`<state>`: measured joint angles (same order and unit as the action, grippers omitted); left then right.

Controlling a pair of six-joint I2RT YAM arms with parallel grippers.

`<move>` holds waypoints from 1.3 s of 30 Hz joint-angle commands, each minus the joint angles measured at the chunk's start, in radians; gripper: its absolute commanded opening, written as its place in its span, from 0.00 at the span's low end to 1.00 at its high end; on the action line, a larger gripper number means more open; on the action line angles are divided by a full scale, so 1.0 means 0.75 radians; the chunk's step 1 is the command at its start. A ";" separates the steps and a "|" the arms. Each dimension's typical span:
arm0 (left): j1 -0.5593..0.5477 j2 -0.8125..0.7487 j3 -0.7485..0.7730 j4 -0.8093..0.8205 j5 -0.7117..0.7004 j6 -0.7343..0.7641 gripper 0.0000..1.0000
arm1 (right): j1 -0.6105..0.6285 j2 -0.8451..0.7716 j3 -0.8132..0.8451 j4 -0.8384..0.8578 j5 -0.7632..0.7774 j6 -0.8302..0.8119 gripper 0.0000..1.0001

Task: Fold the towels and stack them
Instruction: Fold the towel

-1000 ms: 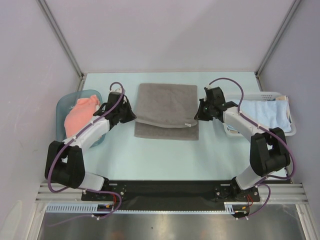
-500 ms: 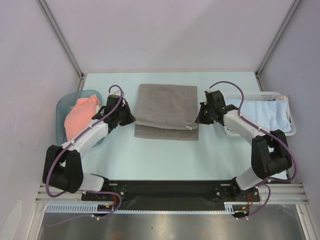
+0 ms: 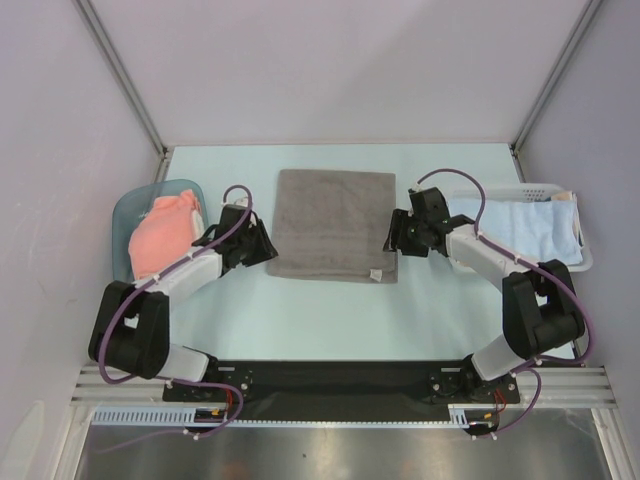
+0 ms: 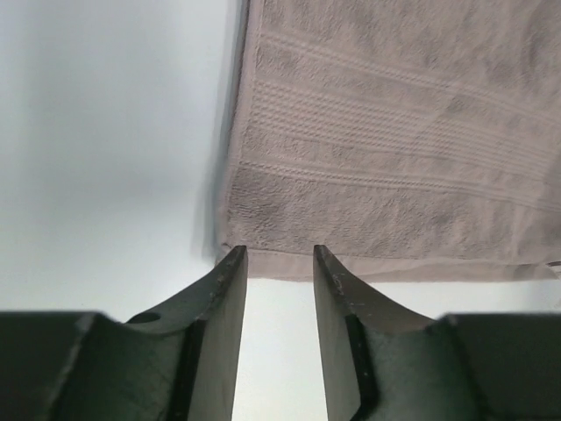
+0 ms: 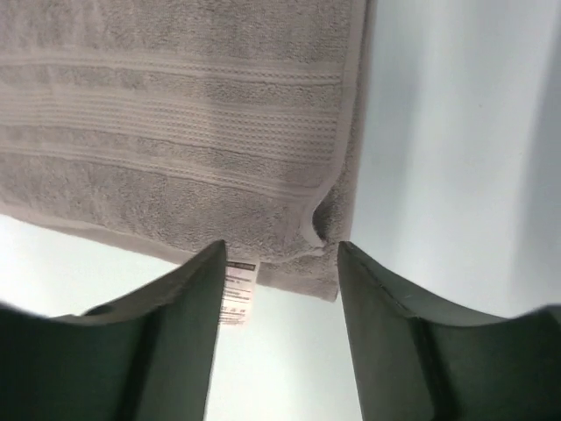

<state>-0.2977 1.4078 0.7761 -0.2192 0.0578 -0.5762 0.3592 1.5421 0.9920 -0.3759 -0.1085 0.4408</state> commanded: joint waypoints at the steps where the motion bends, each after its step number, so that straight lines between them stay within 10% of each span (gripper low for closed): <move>1: -0.012 0.000 -0.008 0.073 0.007 -0.015 0.43 | 0.010 -0.068 -0.012 0.000 0.048 -0.013 0.64; 6: -0.012 -0.012 -0.008 0.063 -0.012 -0.015 0.43 | 0.008 -0.168 -0.079 -0.004 0.104 -0.009 0.66; 11: -0.012 0.017 -0.037 0.090 -0.016 -0.017 0.40 | 0.010 -0.168 -0.187 0.063 0.092 0.005 0.42; 39: -0.014 0.105 -0.043 0.129 -0.018 -0.001 0.38 | 0.055 0.008 -0.271 0.364 0.051 -0.023 0.41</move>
<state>-0.2993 1.4796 0.7387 -0.1577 0.0551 -0.5774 0.3954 1.5360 0.7853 -0.1444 -0.0681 0.4332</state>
